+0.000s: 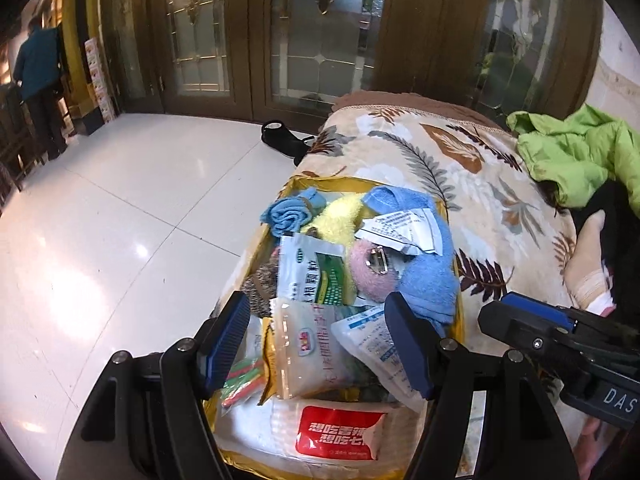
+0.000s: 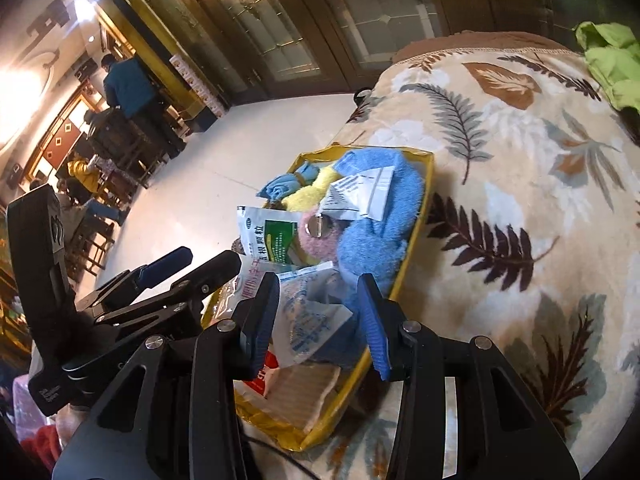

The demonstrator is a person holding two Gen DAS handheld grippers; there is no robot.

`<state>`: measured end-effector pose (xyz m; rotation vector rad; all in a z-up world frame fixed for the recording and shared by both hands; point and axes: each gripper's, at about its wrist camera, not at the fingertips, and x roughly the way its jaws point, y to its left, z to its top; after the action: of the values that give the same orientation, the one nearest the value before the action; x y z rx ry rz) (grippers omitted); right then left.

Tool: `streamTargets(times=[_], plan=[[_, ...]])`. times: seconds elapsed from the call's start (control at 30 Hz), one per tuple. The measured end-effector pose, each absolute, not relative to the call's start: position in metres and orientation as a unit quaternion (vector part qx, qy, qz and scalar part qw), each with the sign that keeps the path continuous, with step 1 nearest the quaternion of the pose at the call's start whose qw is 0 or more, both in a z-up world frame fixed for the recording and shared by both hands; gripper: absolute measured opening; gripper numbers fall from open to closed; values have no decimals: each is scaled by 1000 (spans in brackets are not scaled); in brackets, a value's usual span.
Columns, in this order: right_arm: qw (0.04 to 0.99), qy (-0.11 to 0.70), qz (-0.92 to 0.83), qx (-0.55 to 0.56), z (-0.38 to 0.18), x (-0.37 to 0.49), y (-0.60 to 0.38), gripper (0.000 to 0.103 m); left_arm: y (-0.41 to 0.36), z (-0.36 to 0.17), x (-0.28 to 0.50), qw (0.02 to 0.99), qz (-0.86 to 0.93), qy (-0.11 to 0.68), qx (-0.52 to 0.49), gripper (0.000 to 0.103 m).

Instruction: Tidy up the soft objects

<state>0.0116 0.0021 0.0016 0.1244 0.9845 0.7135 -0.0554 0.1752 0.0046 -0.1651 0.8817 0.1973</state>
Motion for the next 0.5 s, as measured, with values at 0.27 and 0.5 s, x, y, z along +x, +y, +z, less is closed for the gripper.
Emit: streamTargets(times=[0.27, 0.5], plan=[[837, 443, 319, 44, 5, 6, -14, 41, 162, 14, -54, 904, 103, 412, -57, 78], [875, 402, 270, 6, 13, -3, -12, 41, 164, 14, -54, 899, 134, 414, -43, 79]])
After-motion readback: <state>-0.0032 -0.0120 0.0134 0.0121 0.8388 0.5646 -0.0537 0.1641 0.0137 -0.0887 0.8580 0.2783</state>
